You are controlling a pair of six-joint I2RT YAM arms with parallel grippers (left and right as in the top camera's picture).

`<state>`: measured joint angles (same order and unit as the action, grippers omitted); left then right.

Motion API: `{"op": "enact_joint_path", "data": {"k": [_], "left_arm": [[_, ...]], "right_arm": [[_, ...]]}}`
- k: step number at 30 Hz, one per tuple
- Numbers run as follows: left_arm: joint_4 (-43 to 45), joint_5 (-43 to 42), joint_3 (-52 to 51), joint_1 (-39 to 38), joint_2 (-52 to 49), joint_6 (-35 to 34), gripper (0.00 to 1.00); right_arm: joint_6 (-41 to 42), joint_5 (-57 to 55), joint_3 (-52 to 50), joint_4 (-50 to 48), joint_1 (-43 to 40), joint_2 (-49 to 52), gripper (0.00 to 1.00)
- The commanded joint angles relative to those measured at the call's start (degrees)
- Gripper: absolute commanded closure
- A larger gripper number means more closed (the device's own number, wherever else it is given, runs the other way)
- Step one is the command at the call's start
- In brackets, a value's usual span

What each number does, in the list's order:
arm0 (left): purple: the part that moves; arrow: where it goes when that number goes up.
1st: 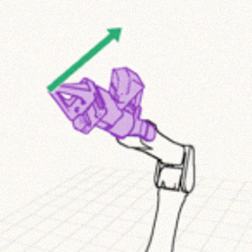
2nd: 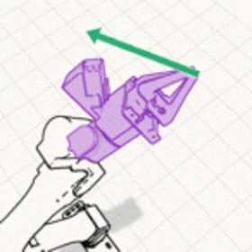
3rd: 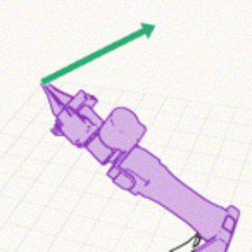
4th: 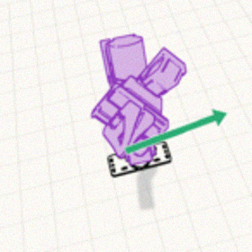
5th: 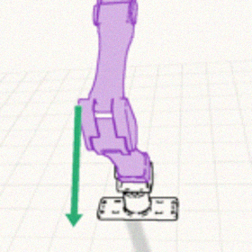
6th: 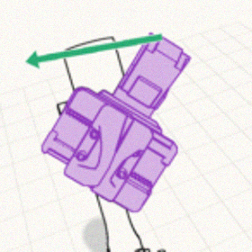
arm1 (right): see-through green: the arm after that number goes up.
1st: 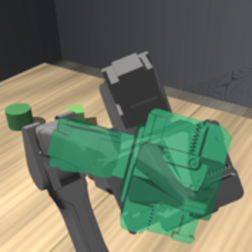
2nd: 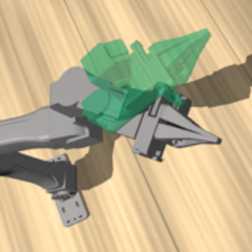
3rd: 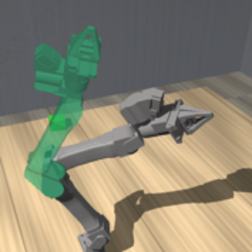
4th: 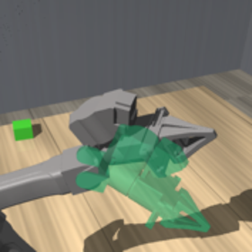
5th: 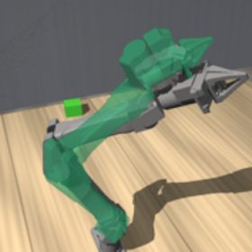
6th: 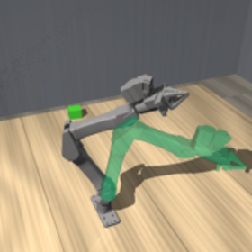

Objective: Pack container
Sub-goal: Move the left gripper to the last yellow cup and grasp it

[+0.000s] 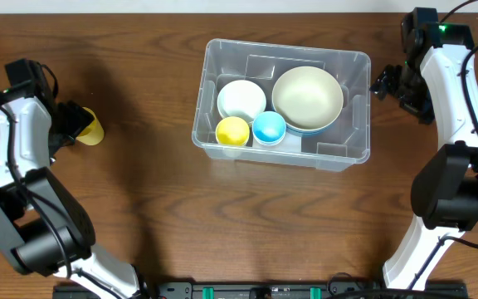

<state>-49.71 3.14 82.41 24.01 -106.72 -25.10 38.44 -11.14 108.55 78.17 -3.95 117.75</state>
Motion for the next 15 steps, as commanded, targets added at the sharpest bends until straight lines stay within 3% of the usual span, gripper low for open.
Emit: {"op": "enact_joint_path", "data": {"k": [1,6,11,13,15], "left_arm": [[0.3,-3.1,-0.4,0.2,-1.8,1.5,0.02],[0.1,-3.2,-0.4,0.2,-3.6,1.5,0.00],[0.0,-3.2,-0.4,0.2,-4.4,1.5,0.10],[0.0,-3.2,-0.4,0.2,-4.5,1.5,0.28],[0.1,-3.2,-0.4,0.2,-4.5,1.5,0.58]], "right_arm": [[0.9,-0.4,-0.1,0.0,0.2,-0.2,0.01],[0.9,-0.4,-0.1,0.0,0.2,-0.2,0.01],[0.9,-0.4,-0.1,0.0,0.2,-0.2,0.01],[0.9,-0.4,-0.1,0.0,0.2,-0.2,0.01],[0.9,-0.4,-0.1,0.0,0.2,-0.2,0.01]]}}
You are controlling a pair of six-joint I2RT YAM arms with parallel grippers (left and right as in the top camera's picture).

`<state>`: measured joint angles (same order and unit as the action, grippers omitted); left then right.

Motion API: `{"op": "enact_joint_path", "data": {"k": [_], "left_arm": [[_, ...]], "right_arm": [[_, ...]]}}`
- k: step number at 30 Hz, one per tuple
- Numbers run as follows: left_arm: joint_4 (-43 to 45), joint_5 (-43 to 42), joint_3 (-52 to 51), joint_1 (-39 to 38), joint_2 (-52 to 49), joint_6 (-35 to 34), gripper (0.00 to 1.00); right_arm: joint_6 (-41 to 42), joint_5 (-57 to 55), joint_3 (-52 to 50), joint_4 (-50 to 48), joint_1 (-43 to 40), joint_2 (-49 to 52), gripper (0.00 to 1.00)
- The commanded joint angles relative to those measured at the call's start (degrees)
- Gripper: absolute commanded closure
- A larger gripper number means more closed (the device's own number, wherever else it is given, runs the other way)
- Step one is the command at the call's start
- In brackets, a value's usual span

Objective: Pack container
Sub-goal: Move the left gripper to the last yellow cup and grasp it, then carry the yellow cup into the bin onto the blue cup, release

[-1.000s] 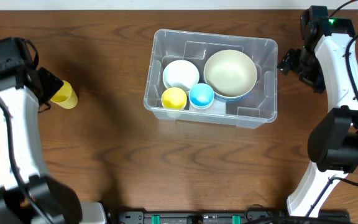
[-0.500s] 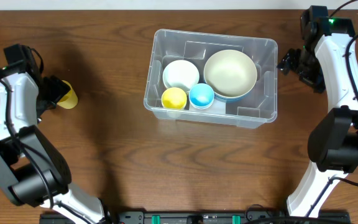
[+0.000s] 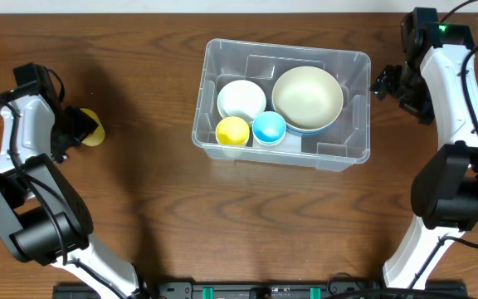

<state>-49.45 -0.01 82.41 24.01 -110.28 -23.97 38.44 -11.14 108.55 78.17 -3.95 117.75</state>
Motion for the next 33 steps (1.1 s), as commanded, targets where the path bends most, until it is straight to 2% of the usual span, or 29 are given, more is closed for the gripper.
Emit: {"op": "enact_joint_path", "data": {"k": [1,3,4,7,12,20,23,28,33], "left_arm": [[-0.2,0.0,-0.4,0.2,-0.9,0.3,0.72],[-0.2,0.0,-0.4,0.2,-0.9,0.4,0.90],[-0.2,0.0,-0.4,0.2,-0.9,0.4,0.94],[-0.4,-0.7,-0.4,0.2,-0.3,1.0,0.94],[-0.4,-9.8,1.3,0.1,4.1,6.6,0.94],[1.0,-22.9,4.1,-3.4,23.0,11.8,0.94],[2.3,-24.0,4.2,-9.0,31.3,14.1,0.94],[4.9,-23.3,4.2,-25.4,39.9,21.6,0.94],[4.8,-13.0,4.1,-41.0,39.1,21.8,0.94]], "right_arm": [[0.9,-0.4,-0.1,0.0,0.2,-0.2,0.01],[0.9,-0.4,-0.1,0.0,0.2,-0.2,0.01],[0.9,-0.4,-0.1,0.0,0.2,-0.2,0.01],[0.9,-0.4,-0.1,0.0,0.2,-0.2,0.01],[0.9,-0.4,-0.1,0.0,0.2,-0.2,0.01],[0.9,-0.4,-0.1,0.0,0.2,-0.2,0.01],[0.9,-0.4,-0.1,0.0,0.2,-0.2,0.01],[0.9,-0.4,-0.1,0.0,0.2,-0.2,0.01],[0.9,-0.4,-0.1,0.0,0.2,-0.2,0.01]]}}
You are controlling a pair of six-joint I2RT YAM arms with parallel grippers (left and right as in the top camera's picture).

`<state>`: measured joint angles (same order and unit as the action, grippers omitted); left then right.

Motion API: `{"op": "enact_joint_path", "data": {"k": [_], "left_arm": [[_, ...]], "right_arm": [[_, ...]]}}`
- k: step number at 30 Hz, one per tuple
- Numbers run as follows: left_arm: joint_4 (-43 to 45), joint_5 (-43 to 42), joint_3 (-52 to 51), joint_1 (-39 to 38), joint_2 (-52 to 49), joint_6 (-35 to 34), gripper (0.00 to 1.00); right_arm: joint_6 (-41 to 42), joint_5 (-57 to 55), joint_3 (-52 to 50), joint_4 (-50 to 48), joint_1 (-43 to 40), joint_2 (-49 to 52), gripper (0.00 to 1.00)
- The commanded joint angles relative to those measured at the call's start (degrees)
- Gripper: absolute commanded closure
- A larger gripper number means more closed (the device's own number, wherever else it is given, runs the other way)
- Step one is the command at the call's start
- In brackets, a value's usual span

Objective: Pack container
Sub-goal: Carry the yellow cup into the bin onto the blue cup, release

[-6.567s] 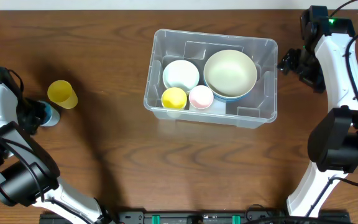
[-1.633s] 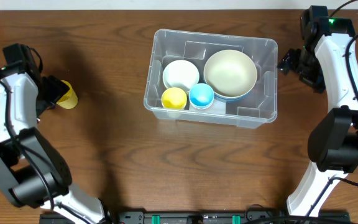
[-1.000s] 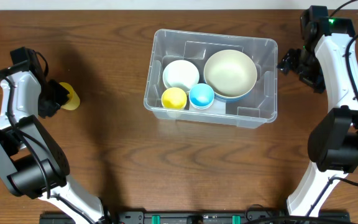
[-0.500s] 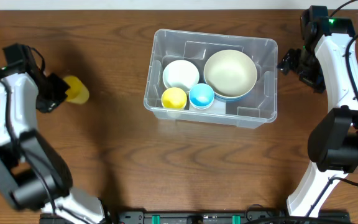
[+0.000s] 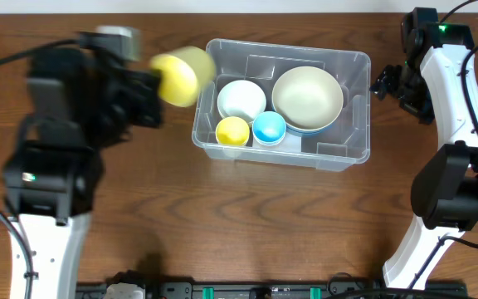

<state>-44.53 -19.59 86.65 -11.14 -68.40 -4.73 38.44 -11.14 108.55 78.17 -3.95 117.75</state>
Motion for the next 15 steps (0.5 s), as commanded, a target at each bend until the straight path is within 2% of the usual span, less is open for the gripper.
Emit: {"op": "enact_joint_path", "data": {"k": [1,7,15], "left_arm": [[-0.1,8.1,-0.2,-8.0,-3.7,2.6,0.94],[-0.1,9.8,-0.2,-15.9,-13.2,2.6,0.94],[-0.1,9.8,-0.2,-19.5,-23.5,2.5,0.94]], "right_arm": [[0.9,-0.4,-0.1,0.0,0.2,-0.2,0.01],[0.9,-0.4,-0.1,0.0,0.2,-0.2,0.01],[0.9,-0.4,-0.1,0.0,0.2,-0.2,0.01]]}}
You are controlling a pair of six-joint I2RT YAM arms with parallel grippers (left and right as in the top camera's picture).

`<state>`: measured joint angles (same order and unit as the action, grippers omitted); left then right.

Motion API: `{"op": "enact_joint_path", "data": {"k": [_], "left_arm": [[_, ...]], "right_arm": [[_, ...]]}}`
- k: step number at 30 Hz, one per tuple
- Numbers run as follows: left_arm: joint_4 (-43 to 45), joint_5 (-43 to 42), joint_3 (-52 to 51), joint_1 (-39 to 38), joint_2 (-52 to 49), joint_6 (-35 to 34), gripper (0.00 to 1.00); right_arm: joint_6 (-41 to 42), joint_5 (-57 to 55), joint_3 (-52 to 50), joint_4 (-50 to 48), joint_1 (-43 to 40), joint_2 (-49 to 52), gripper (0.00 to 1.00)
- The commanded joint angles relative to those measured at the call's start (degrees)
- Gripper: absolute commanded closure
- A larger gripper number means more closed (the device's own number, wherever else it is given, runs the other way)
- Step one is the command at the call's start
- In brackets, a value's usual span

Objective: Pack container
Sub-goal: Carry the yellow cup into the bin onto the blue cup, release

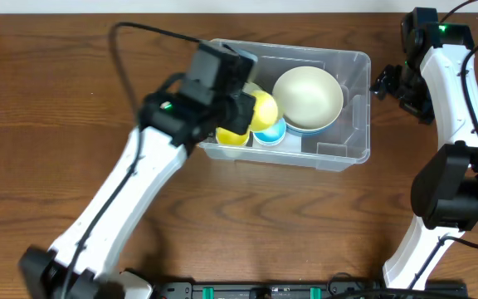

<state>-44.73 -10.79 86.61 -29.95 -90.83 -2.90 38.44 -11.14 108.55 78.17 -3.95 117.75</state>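
A clear plastic container point(338, 156) stands at the table's middle. In it are a cream bowl point(307, 95) nested in a blue one, a blue cup point(271, 131) and a small yellow cup point(231, 136). My left arm reaches over the container's left half. My left gripper point(251, 108) is shut on a larger yellow cup point(263, 110), held above the spot between the cream bowl and the blue cup. The arm hides most of the container's left side. My right gripper point(383, 84) hangs just outside the container's right wall, and its fingers are too dark to read.
Dark wooden table point(98, 91) all around. The right arm point(451, 75) stands along the right edge. The left arm's links point(131, 191) cross the table in front of the container, from the lower left.
My left gripper, with the yellow cup, was raised beside the container's far-left corner; now it is over the container's inside, lower and further right. The right arm has not moved.
My left gripper was at the yellow cup lying on the table at the far left, and stayed there at the following moment. Then the cup was held high next to the container's left rim. Now it is held over the dishes inside.
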Motion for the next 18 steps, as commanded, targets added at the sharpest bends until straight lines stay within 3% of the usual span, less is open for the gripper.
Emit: {"op": "enact_joint_path", "data": {"k": [1,18], "left_arm": [[0.0,1.0,-0.1,-0.9,-1.9,0.6,0.94],[-0.7,1.0,-0.1,-1.1,-9.2,0.5,0.94]], "right_arm": [[0.9,-0.4,-0.1,0.0,0.2,-0.2,0.01],[0.9,-0.4,-0.1,0.0,0.2,-0.2,0.01]]}}
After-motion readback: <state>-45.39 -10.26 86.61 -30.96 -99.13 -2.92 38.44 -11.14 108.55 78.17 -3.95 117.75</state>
